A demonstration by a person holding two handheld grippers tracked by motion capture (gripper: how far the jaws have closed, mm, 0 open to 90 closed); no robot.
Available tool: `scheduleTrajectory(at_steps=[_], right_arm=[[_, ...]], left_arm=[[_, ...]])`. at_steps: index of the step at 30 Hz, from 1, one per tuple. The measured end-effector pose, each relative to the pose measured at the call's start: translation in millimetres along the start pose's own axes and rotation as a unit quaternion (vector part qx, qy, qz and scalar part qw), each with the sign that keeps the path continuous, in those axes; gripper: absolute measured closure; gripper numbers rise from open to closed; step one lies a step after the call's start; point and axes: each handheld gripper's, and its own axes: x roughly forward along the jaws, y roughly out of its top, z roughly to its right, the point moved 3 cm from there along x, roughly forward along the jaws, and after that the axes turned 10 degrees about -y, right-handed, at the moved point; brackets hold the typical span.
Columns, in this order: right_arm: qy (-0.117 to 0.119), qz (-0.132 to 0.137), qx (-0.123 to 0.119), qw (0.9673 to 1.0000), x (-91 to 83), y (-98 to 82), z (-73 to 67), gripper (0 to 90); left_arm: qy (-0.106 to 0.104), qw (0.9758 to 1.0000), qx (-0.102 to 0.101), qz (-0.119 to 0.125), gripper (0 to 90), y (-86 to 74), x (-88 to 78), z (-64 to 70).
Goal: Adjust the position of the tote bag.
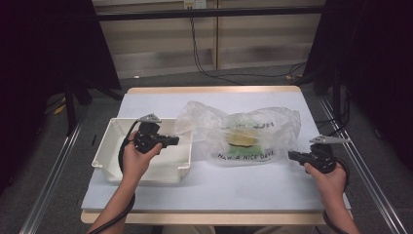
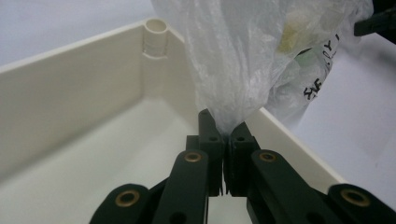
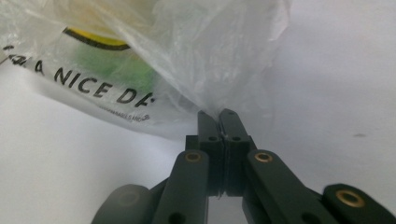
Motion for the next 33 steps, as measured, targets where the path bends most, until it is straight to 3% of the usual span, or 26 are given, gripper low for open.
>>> scheduleTrajectory(at_steps=[5,8,18,25,27,33], right_arm=[[0.003,0.010,0.015,0.9998,-1.5,1.5,6.8,89.4],[0.003,0.010,0.010,0.9999,-2.0,2.7,5.1,89.4],[0.016,0.027,0.012,0.9994,-8.4,11.7,-5.2,89.2],[0.007,0.024,0.034,0.9991,-8.3,10.2,9.5,89.3],[-0.009,0.024,0.029,0.9993,-8.1,9.9,13.0,89.3],[-0.006,0.030,0.061,0.9977,-6.8,8.7,20.9,90.0]], left_arm=[[-0.005,0.9999,-0.005,-0.008,88.3,-3.3,-1.6,0.7],[-0.007,0.9998,-0.002,-0.020,88.4,-4.3,1.9,3.9],[-0.013,0.9995,0.009,-0.027,88.3,-2.8,7.0,10.4],[-0.009,0.9998,-0.002,-0.020,88.5,-4.7,0.3,4.7],[-0.009,0.9997,0.001,-0.023,88.6,-4.5,0.0,5.0],[-0.013,0.9995,-0.005,-0.030,88.9,-6.1,1.1,4.8]])
